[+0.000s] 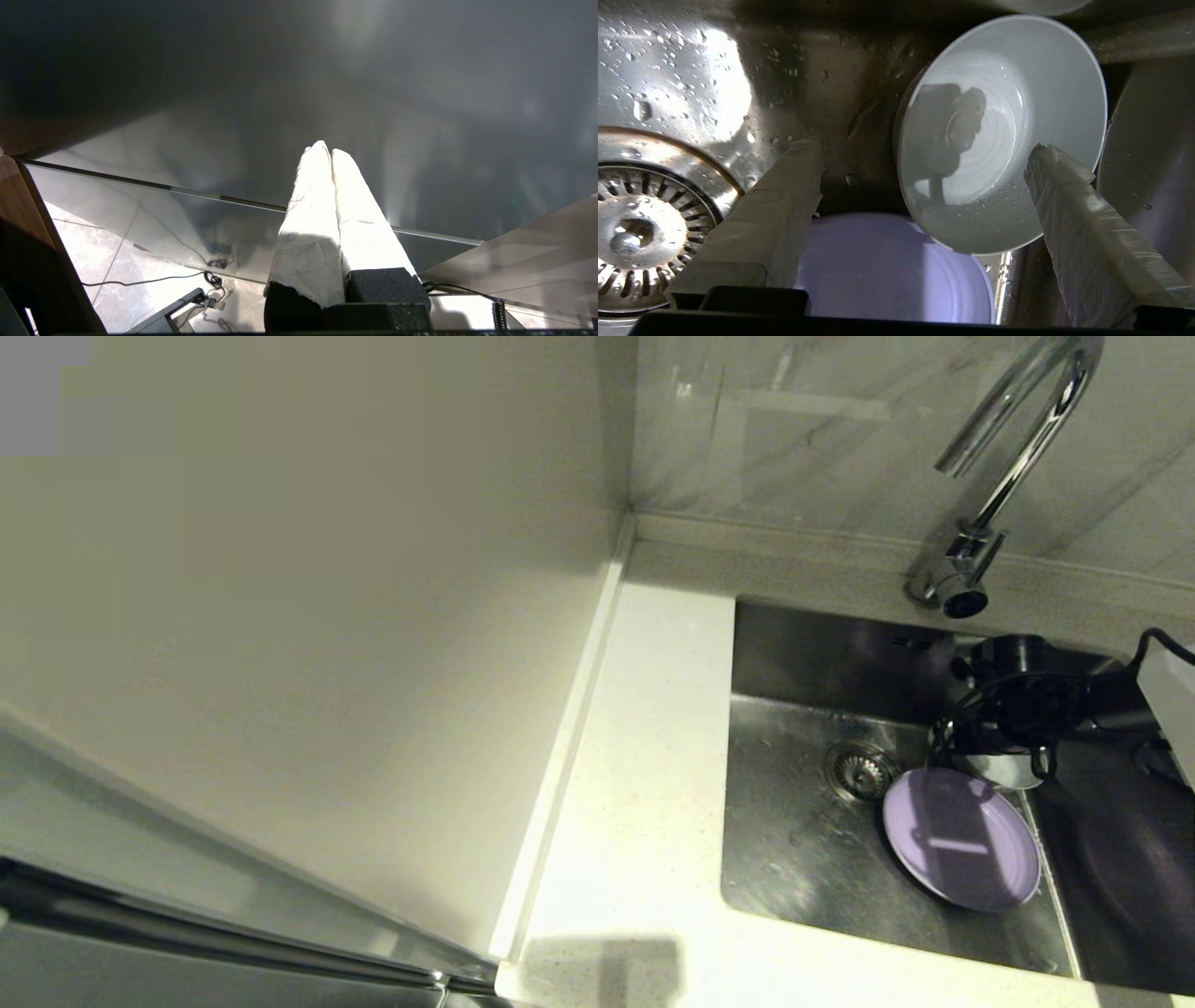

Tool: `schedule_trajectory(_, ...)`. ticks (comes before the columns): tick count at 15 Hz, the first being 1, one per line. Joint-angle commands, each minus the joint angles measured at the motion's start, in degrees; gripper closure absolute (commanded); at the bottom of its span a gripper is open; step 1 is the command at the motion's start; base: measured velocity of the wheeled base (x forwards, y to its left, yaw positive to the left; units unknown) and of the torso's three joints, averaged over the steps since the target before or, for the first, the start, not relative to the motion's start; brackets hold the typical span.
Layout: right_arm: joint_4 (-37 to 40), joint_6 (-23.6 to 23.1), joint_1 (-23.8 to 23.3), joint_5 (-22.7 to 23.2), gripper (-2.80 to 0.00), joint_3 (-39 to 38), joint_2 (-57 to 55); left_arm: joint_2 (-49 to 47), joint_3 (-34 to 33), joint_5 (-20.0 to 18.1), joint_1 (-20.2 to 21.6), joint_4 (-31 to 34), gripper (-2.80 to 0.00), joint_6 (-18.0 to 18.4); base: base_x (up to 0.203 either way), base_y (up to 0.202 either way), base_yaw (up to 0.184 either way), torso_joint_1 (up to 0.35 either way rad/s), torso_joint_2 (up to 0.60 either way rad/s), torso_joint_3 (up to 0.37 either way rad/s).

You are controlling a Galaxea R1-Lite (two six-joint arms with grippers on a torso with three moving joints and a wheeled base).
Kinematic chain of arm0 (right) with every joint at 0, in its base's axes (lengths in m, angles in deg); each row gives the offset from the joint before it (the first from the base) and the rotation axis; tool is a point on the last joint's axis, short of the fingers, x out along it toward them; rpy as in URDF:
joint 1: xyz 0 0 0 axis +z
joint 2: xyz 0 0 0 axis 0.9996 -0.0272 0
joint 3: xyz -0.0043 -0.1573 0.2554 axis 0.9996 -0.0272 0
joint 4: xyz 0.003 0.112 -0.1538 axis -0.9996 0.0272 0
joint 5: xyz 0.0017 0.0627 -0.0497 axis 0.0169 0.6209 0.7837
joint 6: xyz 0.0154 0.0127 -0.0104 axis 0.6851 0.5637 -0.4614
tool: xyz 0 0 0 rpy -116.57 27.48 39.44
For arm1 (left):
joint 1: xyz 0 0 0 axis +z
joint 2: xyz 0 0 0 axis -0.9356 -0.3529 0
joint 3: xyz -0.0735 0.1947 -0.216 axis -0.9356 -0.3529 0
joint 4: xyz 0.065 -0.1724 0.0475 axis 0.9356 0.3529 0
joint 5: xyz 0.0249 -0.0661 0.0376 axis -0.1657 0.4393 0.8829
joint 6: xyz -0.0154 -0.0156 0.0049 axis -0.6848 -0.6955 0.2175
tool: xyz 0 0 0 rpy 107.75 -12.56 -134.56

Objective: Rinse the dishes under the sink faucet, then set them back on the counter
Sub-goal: Put a bowl back to the table from the sink

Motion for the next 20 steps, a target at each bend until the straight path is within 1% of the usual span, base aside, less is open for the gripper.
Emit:
schedule_trajectory(1, 0.0, 0.0, -0.5, -0.1, -2.8, 0.1, -0.4, 0.0, -0.2, 0.0, 0.0, 0.0, 0.0, 0.0, 0.0, 0.0, 0.0, 0.0, 0.0, 0.0)
schedule_trajectory(6, 0.0, 0.0, -0.7, -0.2, -2.8, 1.2, -2.4, 0.0, -0.2, 0.0, 0.0, 0.1, 0.0, 0.0, 0.0, 0.0, 0.0, 0.0, 0.0, 0.0)
schedule_trajectory(12, 0.1, 0.0, -0.6, -1.8, -2.8, 3.6, -5.0, 0.0, -0.2, 0.0, 0.0, 0.0, 0.0, 0.0, 0.0, 0.0, 0.0, 0.0, 0.0, 0.0)
schedule_trajectory(13, 0.1, 0.0, -0.6, -2.0, 0.0, 3.9, -5.0, 0.0, -0.2, 0.0, 0.0, 0.0, 0.0, 0.0, 0.0, 0.0, 0.0, 0.0, 0.0, 0.0)
schedule_trajectory(18, 0.1, 0.1, -0.7, -2.2, 0.0, 3.9, -4.9, 0.0, -0.1, 0.0, 0.0, 0.0, 0.0, 0.0, 0.0, 0.0, 0.0, 0.0, 0.0, 0.0)
schedule_trajectory(20, 0.1, 0.1, -0.7, -2.9, 0.0, 3.9, -4.5, 0.0, -0.2, 0.0, 0.0, 0.0, 0.0, 0.0, 0.0, 0.0, 0.0, 0.0, 0.0, 0.0)
